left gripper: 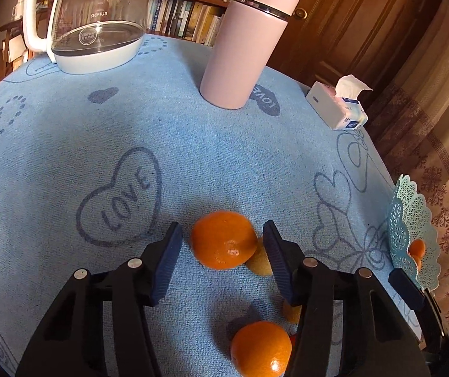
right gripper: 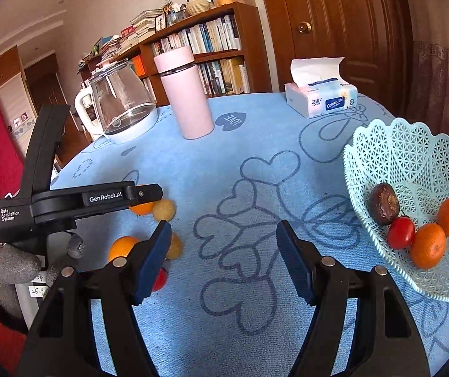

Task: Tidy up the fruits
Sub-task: 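Grasp a tangerine with the left tool while the right tool reaches toward a small yellow fruit, then grasp the small yellow fruit with the right tool while the left tool holds the tangerine, then carry the yellow fruit into the green basket and open the right tool, then carry the tangerine into the green basket and open the left tool, then move both open tools back from the basket over the remaining fruit, then grasp another tangerine with the left tool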

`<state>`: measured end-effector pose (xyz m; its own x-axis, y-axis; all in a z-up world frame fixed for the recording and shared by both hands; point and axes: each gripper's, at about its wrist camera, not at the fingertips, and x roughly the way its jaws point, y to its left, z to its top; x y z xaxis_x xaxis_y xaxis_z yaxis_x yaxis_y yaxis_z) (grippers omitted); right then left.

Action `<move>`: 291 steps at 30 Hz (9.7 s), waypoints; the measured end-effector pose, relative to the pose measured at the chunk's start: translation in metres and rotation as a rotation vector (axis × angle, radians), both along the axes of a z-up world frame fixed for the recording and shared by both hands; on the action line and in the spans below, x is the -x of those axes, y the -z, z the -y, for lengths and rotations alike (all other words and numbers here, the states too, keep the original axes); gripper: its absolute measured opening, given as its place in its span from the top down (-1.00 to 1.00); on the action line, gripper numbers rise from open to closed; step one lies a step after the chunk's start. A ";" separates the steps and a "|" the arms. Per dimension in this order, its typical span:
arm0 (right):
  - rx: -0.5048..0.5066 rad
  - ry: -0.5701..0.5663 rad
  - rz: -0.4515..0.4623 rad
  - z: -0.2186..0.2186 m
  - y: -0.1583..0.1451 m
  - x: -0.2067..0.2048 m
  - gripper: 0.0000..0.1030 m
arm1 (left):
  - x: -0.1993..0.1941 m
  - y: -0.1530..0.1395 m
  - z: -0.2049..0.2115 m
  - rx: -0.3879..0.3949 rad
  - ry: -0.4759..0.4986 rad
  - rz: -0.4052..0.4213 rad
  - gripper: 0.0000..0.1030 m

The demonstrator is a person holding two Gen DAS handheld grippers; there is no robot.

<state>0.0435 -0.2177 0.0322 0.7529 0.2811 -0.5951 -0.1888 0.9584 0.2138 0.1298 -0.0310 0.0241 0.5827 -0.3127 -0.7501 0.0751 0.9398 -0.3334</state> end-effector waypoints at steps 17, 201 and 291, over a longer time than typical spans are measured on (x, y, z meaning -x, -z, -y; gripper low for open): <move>-0.003 -0.098 -0.083 -0.019 0.014 -0.003 -0.38 | 0.001 0.002 -0.003 0.069 0.005 -0.031 0.13; -0.246 0.634 0.198 0.168 -0.046 0.037 -0.37 | 0.069 -0.083 0.071 -0.101 0.112 0.288 -0.41; -0.027 0.135 0.103 0.030 -0.018 0.014 -0.48 | 0.100 -0.002 0.013 -0.183 0.105 0.148 0.27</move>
<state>0.0298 -0.2475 0.0501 0.8412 0.1886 -0.5067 -0.0814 0.9707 0.2262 0.0302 -0.0438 0.0264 0.6619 -0.2438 -0.7088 0.2107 0.9680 -0.1362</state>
